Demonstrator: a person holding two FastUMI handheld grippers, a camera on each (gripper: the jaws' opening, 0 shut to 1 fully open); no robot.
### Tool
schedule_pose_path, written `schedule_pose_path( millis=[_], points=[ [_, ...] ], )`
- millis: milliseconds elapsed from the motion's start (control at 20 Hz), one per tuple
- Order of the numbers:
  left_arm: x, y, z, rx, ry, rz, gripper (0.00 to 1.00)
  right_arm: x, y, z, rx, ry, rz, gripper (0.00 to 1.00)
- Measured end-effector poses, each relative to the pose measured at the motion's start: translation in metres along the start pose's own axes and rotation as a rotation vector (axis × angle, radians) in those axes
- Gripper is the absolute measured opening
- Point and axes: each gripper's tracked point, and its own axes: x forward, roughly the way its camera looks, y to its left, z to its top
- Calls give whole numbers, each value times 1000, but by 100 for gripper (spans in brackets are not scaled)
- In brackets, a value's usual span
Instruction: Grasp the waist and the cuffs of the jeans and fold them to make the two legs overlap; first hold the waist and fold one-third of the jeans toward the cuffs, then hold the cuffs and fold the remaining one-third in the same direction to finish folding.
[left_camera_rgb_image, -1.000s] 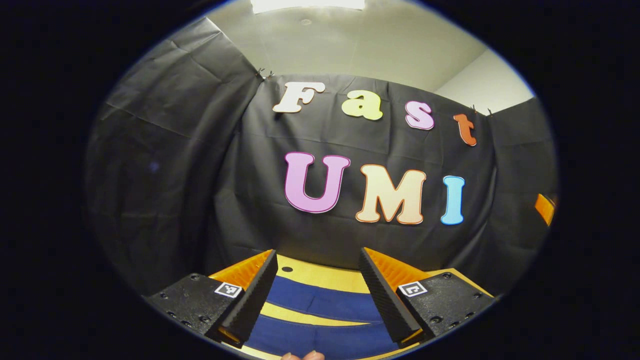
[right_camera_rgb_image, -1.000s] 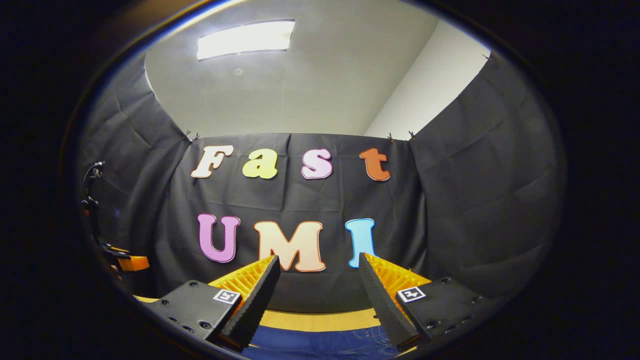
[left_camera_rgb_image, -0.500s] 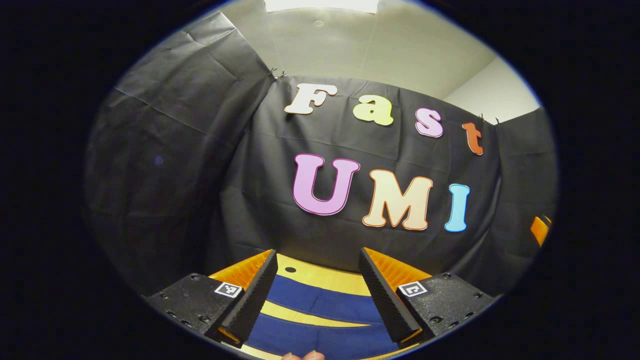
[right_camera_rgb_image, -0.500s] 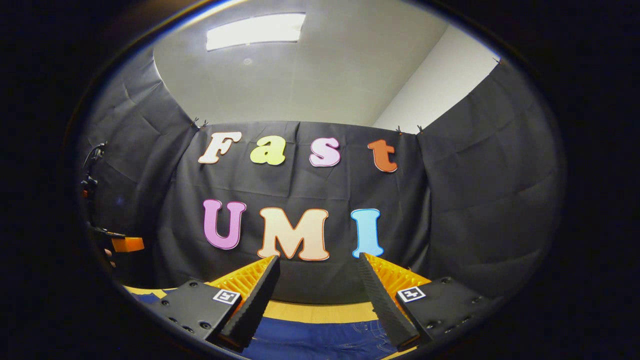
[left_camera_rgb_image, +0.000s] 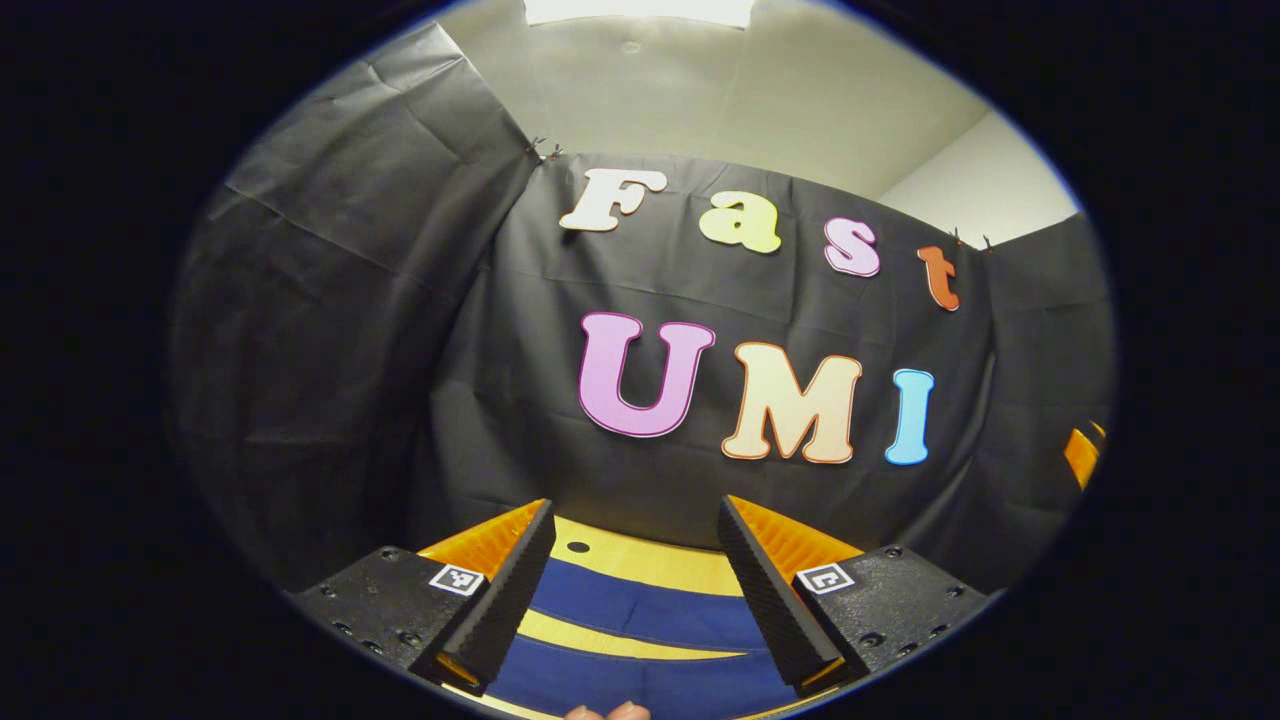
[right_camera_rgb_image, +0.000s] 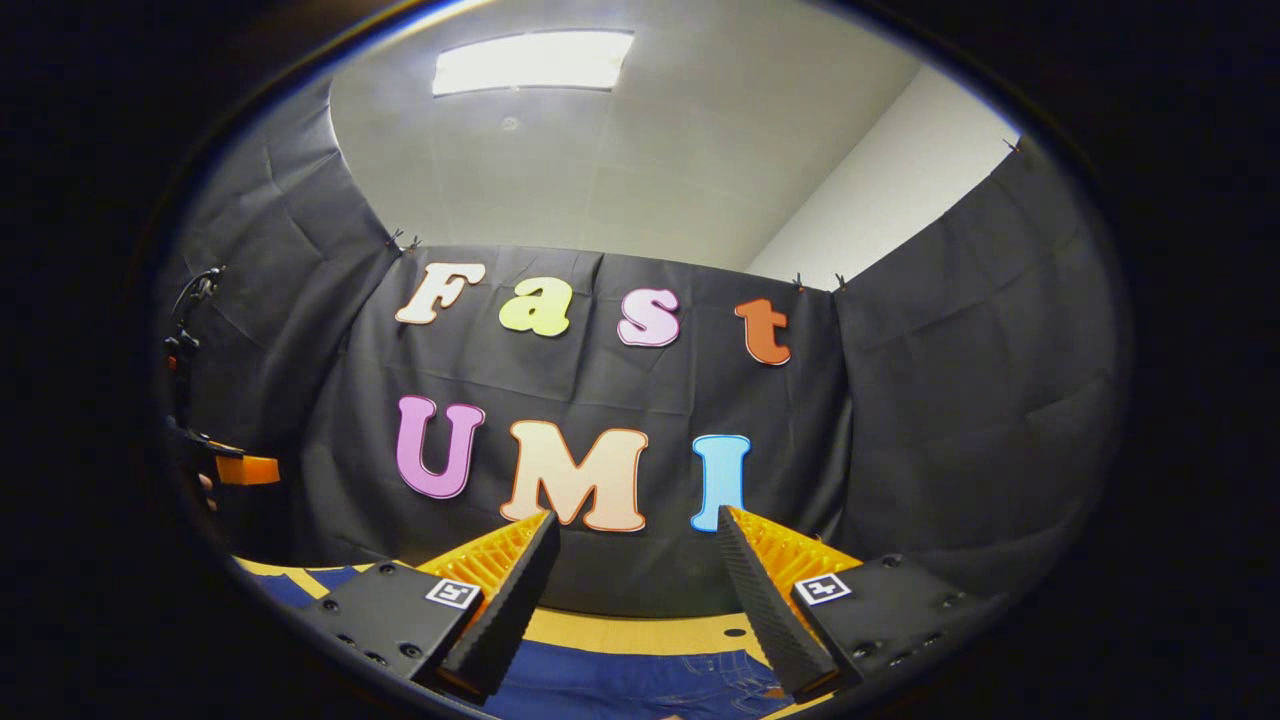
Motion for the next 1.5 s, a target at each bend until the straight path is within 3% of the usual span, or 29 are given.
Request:
schedule_pose_path(
  millis=[150,500,750,1100,1150,1300,1500],
  points=[
    [-1,1,-2,-11,1,5,97,2,-3,-14,8,47,3,97],
    [-6,13,0,107,-9,21,97,5,-4,-23,26,65,12,99],
    [-32,36,-32,151,62,5,97,5,1,-31,36,84,24,98],
    [-46,77,-104,371,270,-82,98,-1,8,-52,41,136,17,98],
    [-49,87,-117,411,304,-88,94,-3,8,-55,39,141,12,98],
    [-59,118,-154,552,410,-118,94,-12,7,-62,20,148,-15,98],
    [-72,144,-205,771,536,-218,95,-30,0,-77,11,174,-64,98]
  ],
)
